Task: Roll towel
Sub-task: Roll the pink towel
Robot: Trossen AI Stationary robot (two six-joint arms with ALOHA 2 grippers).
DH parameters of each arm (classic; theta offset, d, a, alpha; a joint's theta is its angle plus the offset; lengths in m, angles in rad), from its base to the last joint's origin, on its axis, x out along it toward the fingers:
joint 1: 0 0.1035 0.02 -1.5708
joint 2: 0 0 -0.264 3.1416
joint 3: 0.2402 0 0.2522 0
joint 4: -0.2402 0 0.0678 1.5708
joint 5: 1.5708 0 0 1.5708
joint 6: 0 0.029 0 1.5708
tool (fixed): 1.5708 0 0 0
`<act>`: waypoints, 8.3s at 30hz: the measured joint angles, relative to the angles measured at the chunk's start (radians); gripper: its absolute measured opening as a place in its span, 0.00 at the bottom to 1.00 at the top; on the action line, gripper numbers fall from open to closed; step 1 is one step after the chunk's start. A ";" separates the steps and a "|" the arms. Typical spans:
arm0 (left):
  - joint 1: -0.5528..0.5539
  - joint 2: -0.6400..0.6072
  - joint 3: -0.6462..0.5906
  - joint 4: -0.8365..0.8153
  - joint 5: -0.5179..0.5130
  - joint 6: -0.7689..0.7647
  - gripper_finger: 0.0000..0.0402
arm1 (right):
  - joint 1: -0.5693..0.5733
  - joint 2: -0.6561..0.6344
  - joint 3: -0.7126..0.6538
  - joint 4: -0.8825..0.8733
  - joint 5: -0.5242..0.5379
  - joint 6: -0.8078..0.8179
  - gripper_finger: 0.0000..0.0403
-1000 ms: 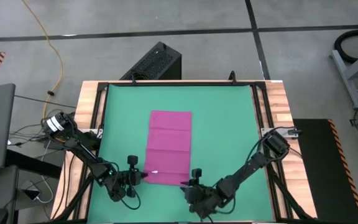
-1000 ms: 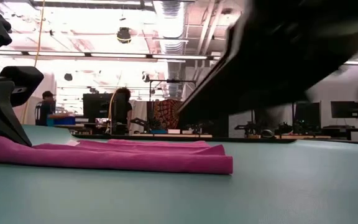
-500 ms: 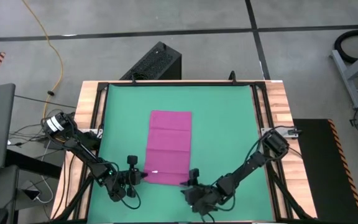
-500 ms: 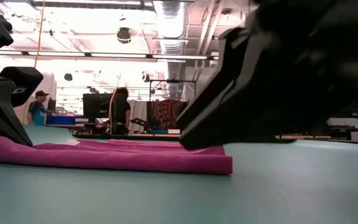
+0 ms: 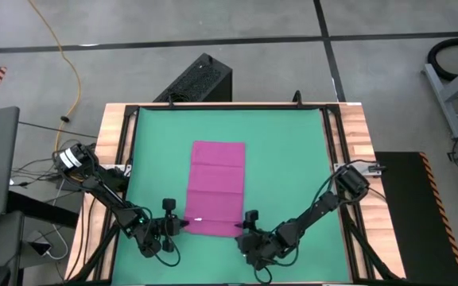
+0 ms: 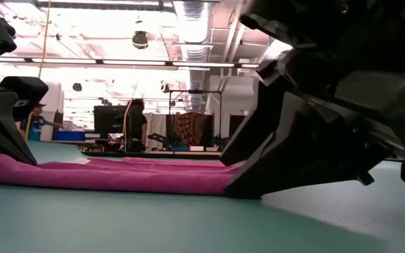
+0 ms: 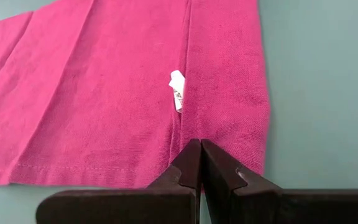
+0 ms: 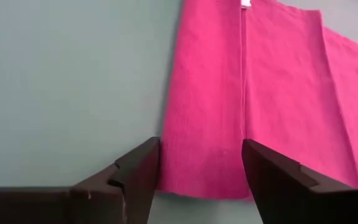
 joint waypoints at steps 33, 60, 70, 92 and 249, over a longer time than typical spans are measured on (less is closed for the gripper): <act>0.000 -0.031 0.036 0.020 0.002 0.124 0.00 | -0.086 -0.001 -0.098 0.060 -0.136 0.172 0.14; -0.024 -0.055 0.107 -0.134 0.112 0.464 0.50 | -0.086 0.001 -0.100 0.061 -0.123 0.176 0.08; -0.025 0.048 0.098 -0.128 0.052 0.477 0.56 | -0.086 0.001 -0.100 0.064 -0.124 0.176 0.08; 0.007 0.118 0.072 -0.226 0.041 0.129 0.10 | -0.072 0.002 -0.100 0.095 -0.120 0.179 0.07; 0.278 0.049 -0.015 0.164 0.150 0.317 0.00 | -0.129 0.002 0.200 -0.564 -0.301 0.782 0.10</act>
